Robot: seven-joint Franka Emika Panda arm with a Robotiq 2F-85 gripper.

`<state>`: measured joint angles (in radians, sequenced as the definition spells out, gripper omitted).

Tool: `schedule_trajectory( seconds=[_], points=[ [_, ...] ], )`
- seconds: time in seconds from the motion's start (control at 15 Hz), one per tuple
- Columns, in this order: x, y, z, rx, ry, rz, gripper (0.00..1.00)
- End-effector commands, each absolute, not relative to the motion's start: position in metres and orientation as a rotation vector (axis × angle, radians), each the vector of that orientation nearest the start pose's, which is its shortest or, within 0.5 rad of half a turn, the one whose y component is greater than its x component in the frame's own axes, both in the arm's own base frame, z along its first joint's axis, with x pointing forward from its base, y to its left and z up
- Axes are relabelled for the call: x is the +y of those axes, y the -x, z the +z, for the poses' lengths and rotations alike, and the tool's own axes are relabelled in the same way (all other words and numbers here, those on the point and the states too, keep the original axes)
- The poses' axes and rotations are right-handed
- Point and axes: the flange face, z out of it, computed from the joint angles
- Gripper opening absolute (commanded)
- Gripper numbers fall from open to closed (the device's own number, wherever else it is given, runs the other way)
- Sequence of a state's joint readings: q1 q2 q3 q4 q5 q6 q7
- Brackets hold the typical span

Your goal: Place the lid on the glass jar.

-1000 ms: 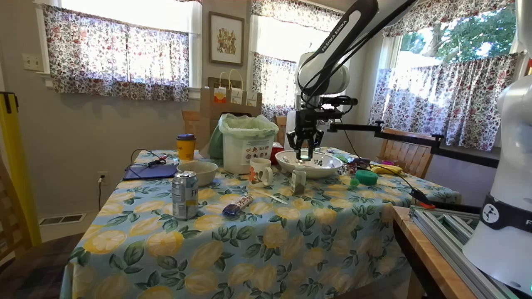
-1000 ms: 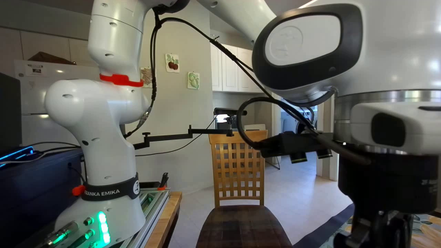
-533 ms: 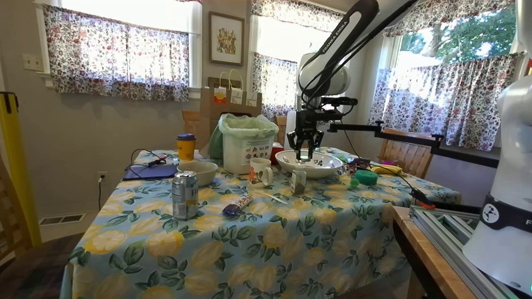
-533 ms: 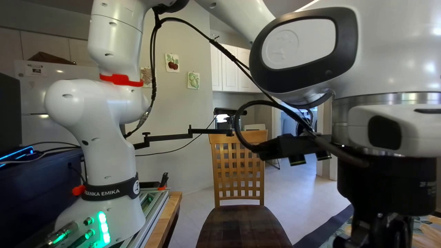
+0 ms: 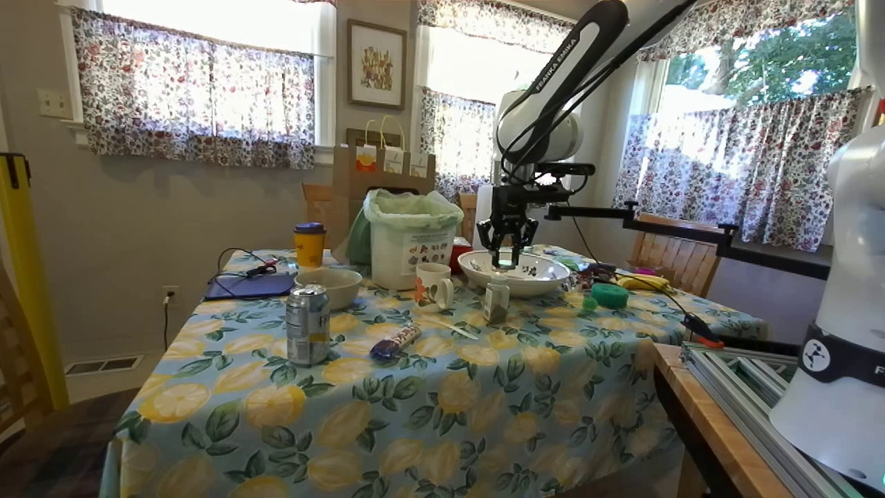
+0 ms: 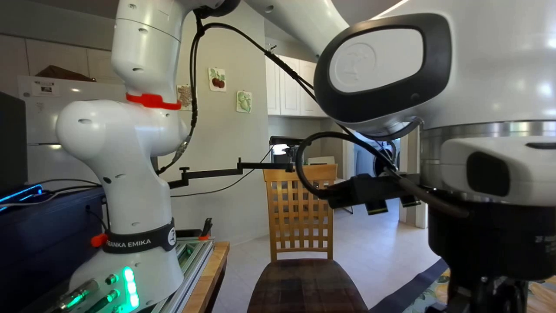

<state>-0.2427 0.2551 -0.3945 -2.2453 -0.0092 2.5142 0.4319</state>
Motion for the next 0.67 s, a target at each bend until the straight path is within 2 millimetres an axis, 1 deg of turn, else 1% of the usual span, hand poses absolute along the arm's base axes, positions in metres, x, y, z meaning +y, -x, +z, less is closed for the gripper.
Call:
schedule_trajectory(
  seconds=[0.0,0.27,0.6],
  points=[
    [-0.3269,-0.4374,0.2595,1.640,2.792,-0.051,0.22],
    [-0.3264,-0.4377,0.2543,1.643,2.792,-0.038,0.22],
    [-0.3244,-0.4443,0.2510,1.653,2.775,-0.038,0.22]
  ],
)
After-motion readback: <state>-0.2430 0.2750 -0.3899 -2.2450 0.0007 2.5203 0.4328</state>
